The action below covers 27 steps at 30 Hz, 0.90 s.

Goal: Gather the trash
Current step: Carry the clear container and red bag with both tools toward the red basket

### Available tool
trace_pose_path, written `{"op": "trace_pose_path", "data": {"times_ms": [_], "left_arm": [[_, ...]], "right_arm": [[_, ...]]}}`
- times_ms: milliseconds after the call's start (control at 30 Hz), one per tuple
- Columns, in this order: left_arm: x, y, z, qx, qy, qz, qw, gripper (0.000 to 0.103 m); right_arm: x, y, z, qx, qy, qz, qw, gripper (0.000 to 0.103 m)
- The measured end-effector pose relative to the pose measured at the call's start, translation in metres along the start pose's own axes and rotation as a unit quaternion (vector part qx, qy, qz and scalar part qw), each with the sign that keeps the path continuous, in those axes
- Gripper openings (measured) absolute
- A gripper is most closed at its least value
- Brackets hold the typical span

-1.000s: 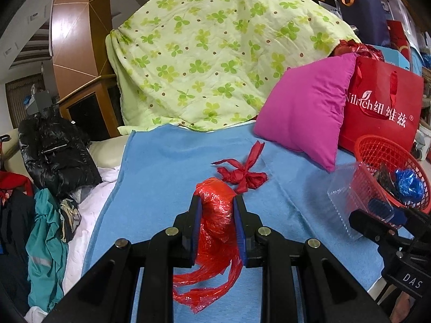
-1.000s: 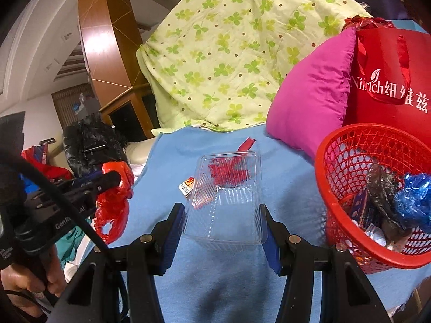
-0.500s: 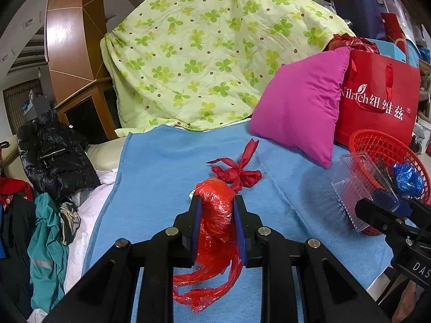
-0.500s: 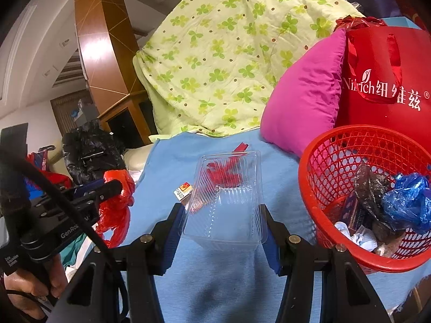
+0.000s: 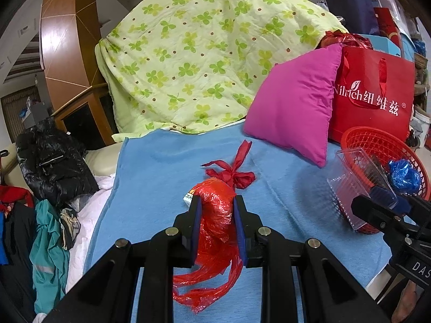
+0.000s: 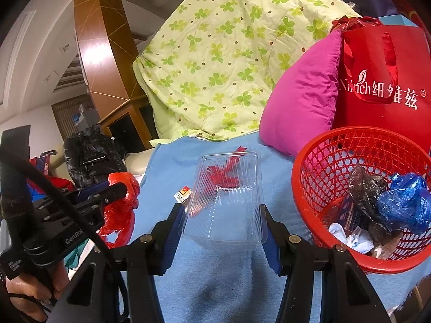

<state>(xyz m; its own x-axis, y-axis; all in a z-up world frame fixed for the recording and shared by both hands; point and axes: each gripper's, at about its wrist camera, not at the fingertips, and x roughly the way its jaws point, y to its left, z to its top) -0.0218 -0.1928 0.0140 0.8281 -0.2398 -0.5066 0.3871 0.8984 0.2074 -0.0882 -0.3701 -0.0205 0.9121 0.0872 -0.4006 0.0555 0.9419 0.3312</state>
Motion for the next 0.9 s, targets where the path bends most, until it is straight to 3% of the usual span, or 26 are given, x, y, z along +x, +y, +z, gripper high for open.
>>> {"op": "trace_pose_path", "data": {"times_ms": [900], "left_arm": [[-0.002, -0.017, 0.007, 0.026, -0.001, -0.006, 0.9996, 0.025]], "right_arm": [[-0.015, -0.014, 0.002, 0.015, -0.017, 0.005, 1.0, 0.057]]}}
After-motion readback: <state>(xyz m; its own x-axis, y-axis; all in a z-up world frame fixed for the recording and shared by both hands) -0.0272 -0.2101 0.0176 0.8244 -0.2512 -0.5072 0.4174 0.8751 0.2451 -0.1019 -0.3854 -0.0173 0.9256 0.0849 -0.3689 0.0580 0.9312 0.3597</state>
